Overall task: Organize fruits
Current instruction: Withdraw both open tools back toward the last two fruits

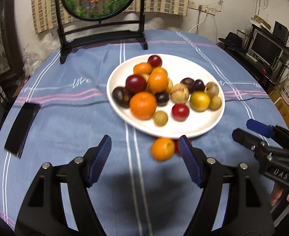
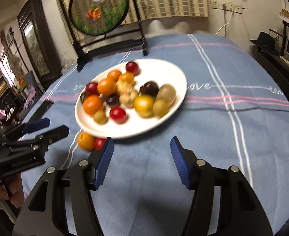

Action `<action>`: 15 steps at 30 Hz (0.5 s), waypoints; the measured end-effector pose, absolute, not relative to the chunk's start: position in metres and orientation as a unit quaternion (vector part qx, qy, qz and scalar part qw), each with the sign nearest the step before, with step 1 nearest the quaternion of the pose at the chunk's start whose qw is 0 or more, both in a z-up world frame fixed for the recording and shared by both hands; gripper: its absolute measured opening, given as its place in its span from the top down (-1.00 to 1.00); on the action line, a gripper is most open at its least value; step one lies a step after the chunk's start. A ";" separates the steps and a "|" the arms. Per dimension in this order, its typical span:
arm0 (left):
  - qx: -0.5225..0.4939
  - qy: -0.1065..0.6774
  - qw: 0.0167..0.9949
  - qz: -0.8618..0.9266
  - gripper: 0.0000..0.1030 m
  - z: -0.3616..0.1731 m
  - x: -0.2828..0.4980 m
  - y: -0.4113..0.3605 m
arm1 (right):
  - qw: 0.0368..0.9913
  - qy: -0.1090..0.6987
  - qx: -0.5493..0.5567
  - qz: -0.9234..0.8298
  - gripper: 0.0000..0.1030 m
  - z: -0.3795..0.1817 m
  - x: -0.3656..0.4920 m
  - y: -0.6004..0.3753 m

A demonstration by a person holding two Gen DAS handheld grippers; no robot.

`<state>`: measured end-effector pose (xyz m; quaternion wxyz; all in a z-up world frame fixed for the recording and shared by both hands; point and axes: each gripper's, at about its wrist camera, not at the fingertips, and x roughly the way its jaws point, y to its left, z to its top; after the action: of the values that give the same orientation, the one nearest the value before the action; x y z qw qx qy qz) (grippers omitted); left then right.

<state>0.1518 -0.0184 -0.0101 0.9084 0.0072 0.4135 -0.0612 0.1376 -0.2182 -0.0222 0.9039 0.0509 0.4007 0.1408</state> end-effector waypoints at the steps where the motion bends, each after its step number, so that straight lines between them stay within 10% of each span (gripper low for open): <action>1: 0.007 0.415 0.908 -0.059 -0.41 -0.012 0.149 -0.016 | 0.902 0.404 0.046 0.143 -0.17 -0.025 0.135 -0.215; 15: -0.014 0.419 0.906 -0.058 -0.44 -0.024 0.136 0.008 | 0.884 0.435 -0.044 0.165 -0.17 -0.047 0.133 -0.163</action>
<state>0.1356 0.0081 -0.0240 0.9060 -0.0140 0.4190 -0.0580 0.1327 -0.1625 -0.0470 0.8840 -0.0438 0.4352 0.1651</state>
